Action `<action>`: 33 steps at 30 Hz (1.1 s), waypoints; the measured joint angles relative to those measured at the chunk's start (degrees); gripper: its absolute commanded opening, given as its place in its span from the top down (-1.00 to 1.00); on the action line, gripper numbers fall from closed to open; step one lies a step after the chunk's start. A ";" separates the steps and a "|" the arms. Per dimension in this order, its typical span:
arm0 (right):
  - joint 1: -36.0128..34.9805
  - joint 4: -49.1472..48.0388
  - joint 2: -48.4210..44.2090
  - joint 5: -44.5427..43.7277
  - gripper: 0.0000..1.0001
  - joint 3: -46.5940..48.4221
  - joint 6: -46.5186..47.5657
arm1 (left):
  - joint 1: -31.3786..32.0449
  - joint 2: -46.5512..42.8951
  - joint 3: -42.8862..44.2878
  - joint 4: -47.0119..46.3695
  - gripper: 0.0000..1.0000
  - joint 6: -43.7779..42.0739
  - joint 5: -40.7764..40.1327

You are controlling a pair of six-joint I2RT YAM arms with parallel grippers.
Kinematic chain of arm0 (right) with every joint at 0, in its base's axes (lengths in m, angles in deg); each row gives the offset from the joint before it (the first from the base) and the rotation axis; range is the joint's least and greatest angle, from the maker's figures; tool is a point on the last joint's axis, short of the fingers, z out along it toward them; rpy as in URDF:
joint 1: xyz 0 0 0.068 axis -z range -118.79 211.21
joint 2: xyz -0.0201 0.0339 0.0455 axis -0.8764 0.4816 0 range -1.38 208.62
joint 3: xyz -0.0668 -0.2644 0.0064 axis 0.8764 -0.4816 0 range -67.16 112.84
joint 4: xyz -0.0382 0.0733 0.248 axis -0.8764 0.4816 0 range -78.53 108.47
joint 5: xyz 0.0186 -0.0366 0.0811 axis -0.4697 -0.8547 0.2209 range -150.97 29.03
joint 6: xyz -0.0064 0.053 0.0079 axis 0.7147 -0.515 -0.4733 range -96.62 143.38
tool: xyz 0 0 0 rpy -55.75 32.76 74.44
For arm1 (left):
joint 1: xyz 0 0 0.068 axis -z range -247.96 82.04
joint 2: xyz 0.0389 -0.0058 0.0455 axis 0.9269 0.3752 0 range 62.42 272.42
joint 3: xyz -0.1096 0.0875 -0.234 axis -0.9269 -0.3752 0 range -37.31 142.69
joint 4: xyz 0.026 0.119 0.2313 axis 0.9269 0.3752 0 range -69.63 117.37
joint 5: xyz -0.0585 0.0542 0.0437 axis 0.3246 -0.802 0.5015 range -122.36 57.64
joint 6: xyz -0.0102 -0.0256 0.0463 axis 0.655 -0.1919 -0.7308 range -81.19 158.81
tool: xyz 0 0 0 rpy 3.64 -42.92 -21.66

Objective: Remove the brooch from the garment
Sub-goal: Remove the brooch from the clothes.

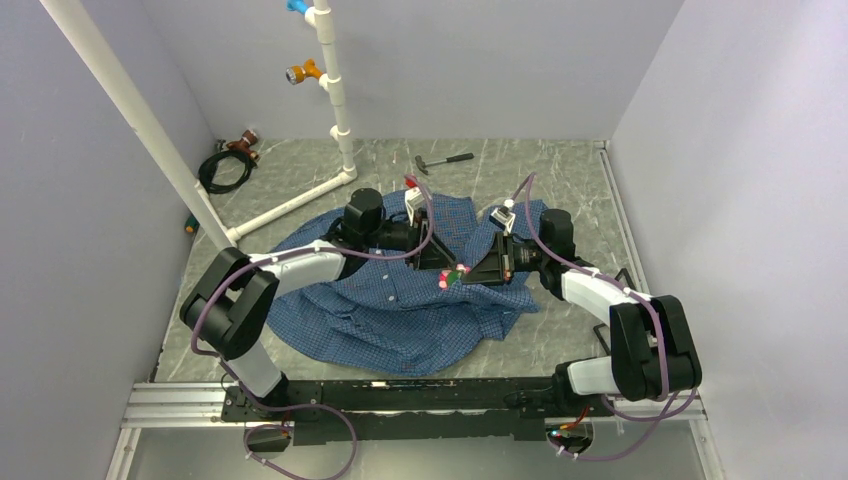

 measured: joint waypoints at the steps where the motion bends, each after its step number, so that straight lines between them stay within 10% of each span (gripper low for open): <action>1: -0.11 0.07 0.00 0.00 1.00 0.00 0.07 | 0.26 0.00 0.00 0.02 0.08 -0.04 0.00; 33: -0.33 0.90 -1.40 0.00 1.00 0.00 1.84 | 0.42 0.02 -0.85 -3.45 0.06 2.82 1.55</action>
